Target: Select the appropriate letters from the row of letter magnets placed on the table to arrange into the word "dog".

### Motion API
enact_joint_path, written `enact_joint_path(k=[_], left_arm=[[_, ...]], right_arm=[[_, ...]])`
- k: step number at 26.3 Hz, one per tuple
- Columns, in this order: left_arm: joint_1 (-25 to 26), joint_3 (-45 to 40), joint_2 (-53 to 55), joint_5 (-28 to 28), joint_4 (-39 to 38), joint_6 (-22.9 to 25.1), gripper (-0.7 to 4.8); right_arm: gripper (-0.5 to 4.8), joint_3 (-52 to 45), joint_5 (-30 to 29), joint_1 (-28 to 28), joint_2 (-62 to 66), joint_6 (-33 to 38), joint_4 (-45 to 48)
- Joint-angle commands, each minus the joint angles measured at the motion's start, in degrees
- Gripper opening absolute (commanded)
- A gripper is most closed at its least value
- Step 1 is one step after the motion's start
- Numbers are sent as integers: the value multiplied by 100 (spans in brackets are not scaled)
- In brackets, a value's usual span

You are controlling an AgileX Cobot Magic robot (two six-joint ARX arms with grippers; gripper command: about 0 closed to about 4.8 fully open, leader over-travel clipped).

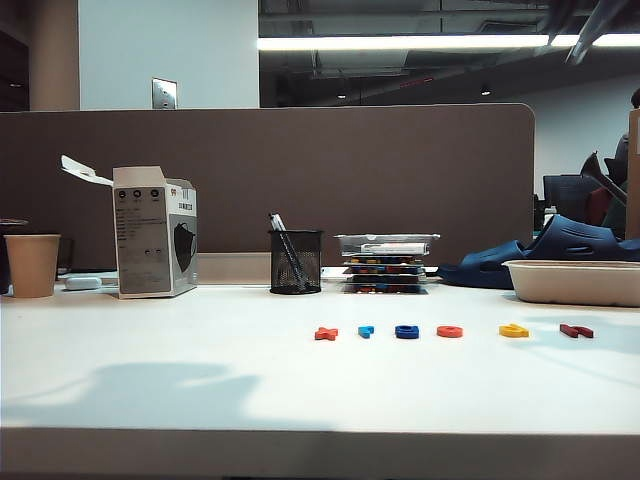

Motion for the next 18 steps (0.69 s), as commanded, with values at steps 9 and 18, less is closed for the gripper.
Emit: enact_joint_path(k=[9,18], left_arm=[[7,13,-15,-39,24,-28,-5],[7,13,-15,-39,24,-28,-5]], right_arm=[[310,7,844,769,2142,330,-114],[306,-11,933,765,2837,302,428]])
